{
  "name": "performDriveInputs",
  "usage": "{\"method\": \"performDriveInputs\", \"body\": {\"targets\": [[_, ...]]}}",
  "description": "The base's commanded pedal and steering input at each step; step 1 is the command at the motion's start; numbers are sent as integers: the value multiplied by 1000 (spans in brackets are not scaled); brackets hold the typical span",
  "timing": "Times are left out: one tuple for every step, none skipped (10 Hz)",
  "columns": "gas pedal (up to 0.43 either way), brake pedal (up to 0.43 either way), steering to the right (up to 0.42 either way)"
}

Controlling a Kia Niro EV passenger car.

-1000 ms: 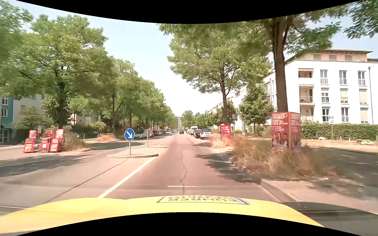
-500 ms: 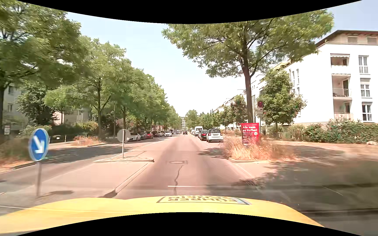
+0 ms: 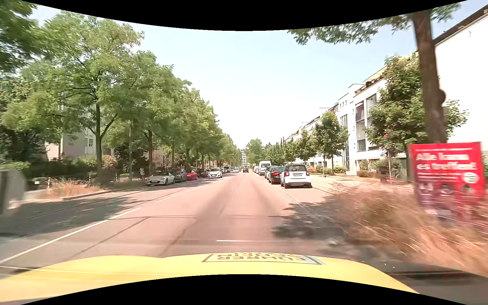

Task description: Follow the waypoints while adhering to traffic rules and regulations

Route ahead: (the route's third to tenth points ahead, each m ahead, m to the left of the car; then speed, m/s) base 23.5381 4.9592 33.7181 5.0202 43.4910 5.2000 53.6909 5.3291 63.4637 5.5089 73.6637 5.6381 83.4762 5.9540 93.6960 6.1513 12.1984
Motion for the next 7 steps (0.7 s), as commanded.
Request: {"method": "performDriveInputs", "body": {"targets": [[79,0,-22],[79,0,-19],[87,0,-15],[87,0,-12],[87,0,-10],[87,0,-9],[87,0,-8]]}}
